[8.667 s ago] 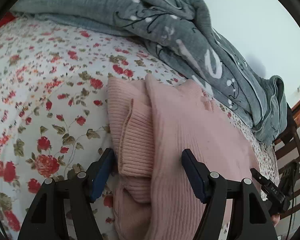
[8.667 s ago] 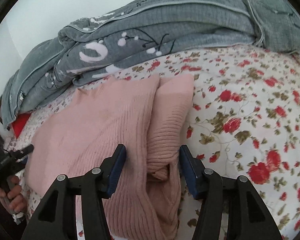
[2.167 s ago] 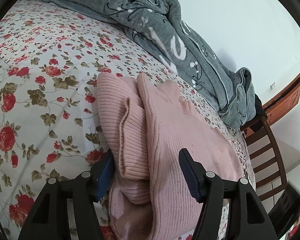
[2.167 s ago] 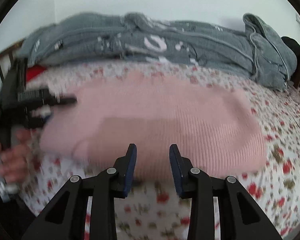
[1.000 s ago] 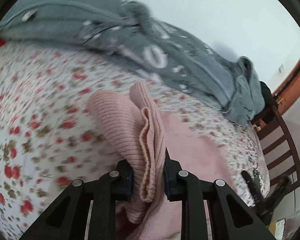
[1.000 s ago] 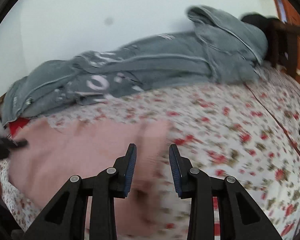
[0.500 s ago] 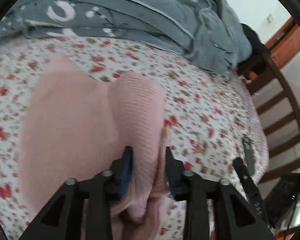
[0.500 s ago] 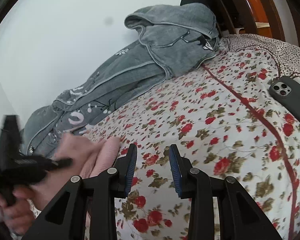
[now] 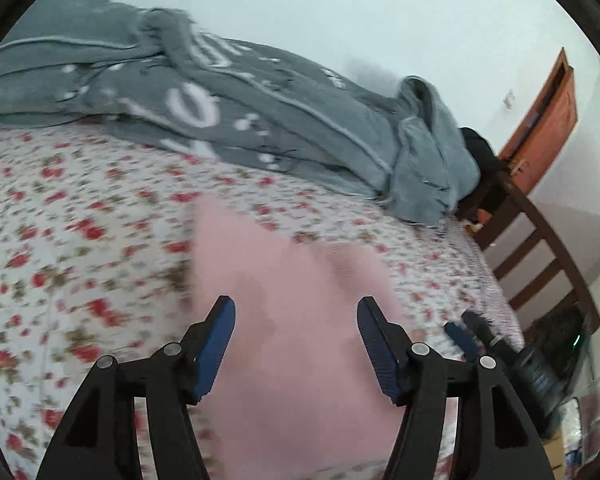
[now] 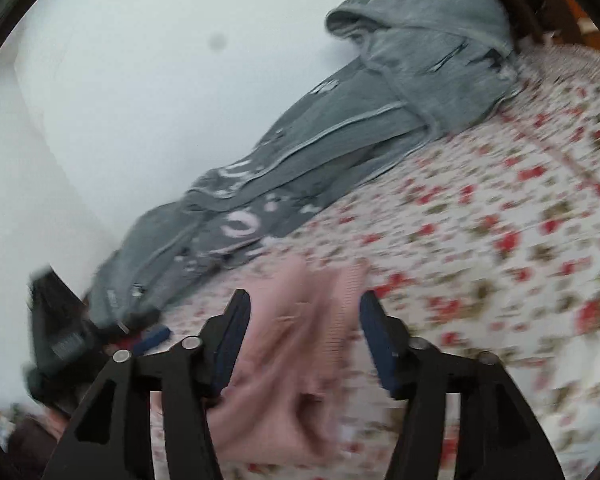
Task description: Fold small clothes
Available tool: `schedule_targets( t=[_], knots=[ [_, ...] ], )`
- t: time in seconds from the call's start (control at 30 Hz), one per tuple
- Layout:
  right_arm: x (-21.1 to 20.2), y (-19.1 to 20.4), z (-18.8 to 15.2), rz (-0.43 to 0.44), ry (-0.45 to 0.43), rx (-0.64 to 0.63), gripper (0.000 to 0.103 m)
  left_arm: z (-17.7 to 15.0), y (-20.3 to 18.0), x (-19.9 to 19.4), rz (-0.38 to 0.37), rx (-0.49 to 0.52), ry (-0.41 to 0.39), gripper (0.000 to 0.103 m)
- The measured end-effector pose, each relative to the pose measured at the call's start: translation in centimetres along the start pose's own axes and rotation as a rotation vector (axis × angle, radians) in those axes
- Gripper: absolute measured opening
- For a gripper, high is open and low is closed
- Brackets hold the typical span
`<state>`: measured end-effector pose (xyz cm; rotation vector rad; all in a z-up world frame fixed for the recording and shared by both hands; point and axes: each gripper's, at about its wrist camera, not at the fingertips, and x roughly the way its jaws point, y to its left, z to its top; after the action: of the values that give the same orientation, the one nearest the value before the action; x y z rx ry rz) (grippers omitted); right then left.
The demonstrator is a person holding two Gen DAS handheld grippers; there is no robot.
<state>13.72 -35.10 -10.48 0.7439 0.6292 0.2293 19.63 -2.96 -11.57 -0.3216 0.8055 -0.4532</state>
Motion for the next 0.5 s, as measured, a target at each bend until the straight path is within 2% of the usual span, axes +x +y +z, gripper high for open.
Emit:
schedule_targets(
  t=[0.07,0.1,0.17,0.2,0.23,0.27,0.33,0.4,0.5],
  knots=[
    [2.0,0.8,-0.1,0.018,0.052,0.022,0.059,-0.9,1.7,0.3,0.011,0.003,0.012,0.061],
    [3.2,1.1,-0.3,0.000,0.083,0.025,0.060,-1.5,2.6,0.4,0.013,0.008,0.025,0.061],
    [5.9,1.7,-0.8,-0.095,0.150,0.012,0.060,-2.5,3.8,0.7,0.005,0.019,0.055,0.061],
    [7.0,2.1,-1.1,-0.127,0.178,-0.007,0.056,-2.9,4.0,0.8,0.000,0.022,0.065,0.061],
    [7.6,2.6,-1.4,-0.128,0.187,-0.026,0.036,-3.1,4.2,0.9,-0.006,0.024,0.073,0.061],
    [7.7,3.2,-1.5,-0.128,0.170,-0.052,0.022,-3.4,4.4,0.9,-0.015,0.027,0.081,0.061],
    [6.8,4.0,-1.2,-0.129,0.093,-0.107,0.019,-3.9,4.4,0.9,-0.032,0.038,0.087,0.062],
    [6.1,3.6,-1.0,-0.154,0.049,-0.094,0.019,-4.3,4.2,0.7,-0.042,0.074,0.083,0.064],
    [7.4,1.8,-1.8,-0.247,0.113,-0.071,0.021,-5.3,3.4,1.0,-0.035,0.146,0.071,0.065]
  ],
)
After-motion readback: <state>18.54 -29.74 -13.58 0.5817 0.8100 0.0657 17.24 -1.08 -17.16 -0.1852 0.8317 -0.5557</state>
